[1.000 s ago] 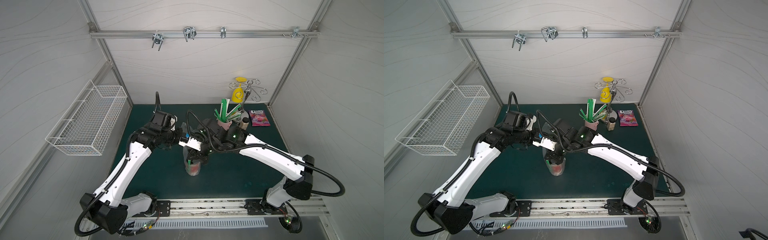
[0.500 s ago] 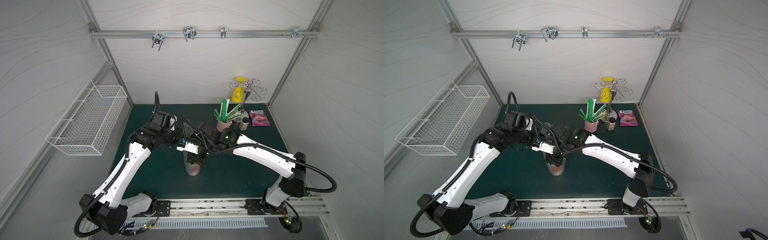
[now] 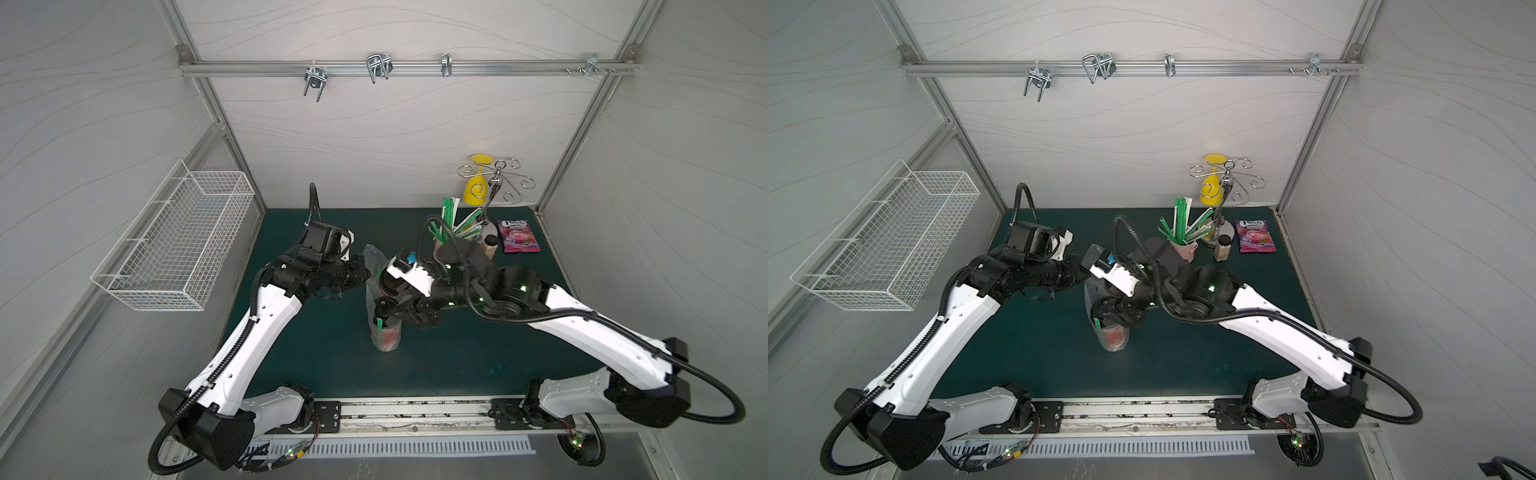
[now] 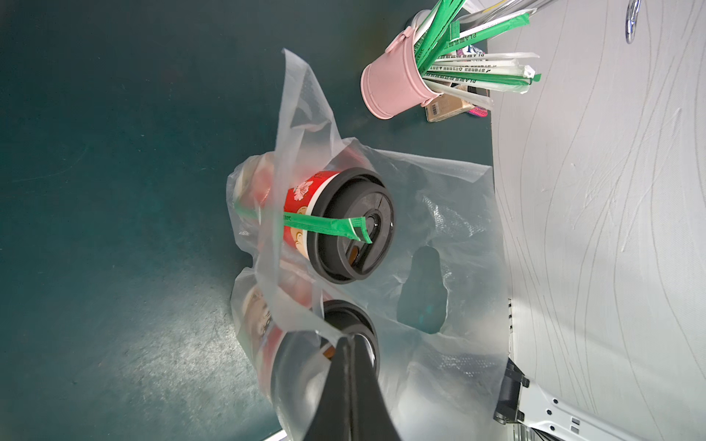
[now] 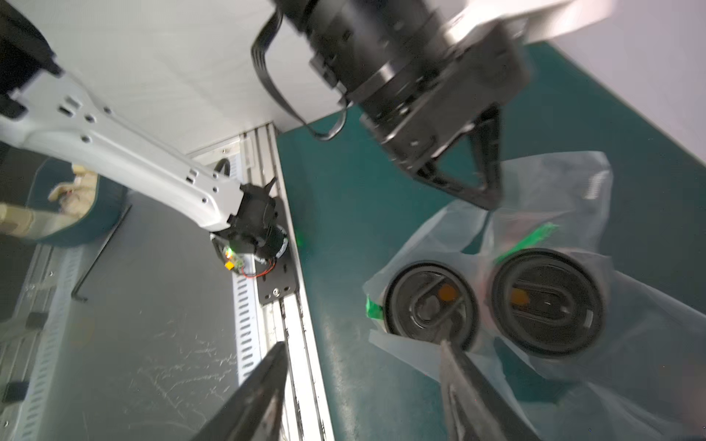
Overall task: Pack milk tea into plastic carrier bags
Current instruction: Place the straw in the plastic carrier bag, then adjust the milk tea cup in the plastic carrier bag.
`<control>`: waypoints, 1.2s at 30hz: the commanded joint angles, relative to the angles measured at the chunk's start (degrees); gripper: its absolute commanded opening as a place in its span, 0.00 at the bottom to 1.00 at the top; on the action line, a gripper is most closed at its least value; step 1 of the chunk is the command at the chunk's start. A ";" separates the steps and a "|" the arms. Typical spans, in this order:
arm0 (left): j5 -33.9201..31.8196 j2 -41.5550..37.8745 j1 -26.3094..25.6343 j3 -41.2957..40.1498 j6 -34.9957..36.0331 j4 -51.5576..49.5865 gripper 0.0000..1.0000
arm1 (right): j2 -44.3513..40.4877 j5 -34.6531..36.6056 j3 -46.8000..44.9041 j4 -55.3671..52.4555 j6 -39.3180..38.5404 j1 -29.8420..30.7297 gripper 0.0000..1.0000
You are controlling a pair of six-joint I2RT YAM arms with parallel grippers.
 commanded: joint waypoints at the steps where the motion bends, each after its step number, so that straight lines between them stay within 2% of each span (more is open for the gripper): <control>1: 0.60 -1.03 0.40 0.59 0.60 0.22 0.00 | -1.86 3.98 -5.85 4.20 10.70 -8.59 0.70; 4: 0.75 -0.83 0.48 0.79 0.76 0.01 0.00 | -1.26 -2.83 -9.21 5.99 15.03 -15.10 0.71; 9: 0.86 -0.59 0.58 0.95 0.76 -0.09 0.00 | 5.31 -6.99 -7.05 5.90 15.69 -16.17 0.72; 21: 0.69 -0.55 0.75 1.20 0.90 -0.32 0.00 | 18.13 4.34 2.97 0.22 11.28 -13.99 0.75; 36: 1.04 -0.47 1.72 0.82 1.29 -0.36 0.00 | 27.32 10.15 10.85 -5.16 5.14 -10.17 0.77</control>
